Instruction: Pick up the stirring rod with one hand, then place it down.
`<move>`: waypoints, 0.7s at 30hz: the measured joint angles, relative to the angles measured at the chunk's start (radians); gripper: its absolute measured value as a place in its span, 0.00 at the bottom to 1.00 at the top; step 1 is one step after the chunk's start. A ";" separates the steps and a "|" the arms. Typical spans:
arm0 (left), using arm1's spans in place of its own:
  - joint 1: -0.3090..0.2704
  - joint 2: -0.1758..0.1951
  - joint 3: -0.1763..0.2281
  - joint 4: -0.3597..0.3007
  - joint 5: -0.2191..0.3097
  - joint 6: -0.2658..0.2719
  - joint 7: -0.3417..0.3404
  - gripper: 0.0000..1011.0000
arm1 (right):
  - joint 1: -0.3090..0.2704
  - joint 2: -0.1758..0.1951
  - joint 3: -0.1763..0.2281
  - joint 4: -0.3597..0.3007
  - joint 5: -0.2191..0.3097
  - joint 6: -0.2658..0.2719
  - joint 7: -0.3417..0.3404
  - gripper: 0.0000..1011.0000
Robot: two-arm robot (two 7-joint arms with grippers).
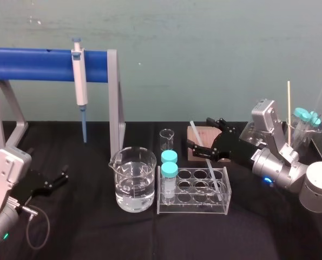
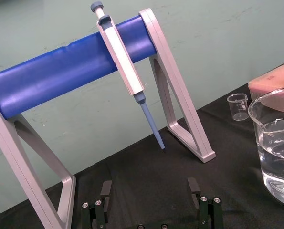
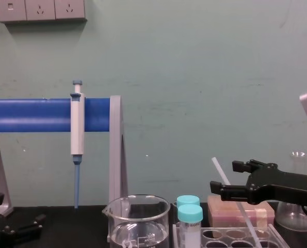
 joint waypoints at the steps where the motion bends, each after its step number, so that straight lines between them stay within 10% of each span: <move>1: 0.000 0.000 0.000 0.000 0.000 0.000 0.000 0.99 | 0.003 -0.003 0.001 0.008 0.000 -0.002 0.004 0.99; 21: 0.000 0.000 0.000 0.000 0.000 0.000 0.000 0.99 | 0.021 -0.022 0.013 0.051 -0.010 -0.011 0.034 0.99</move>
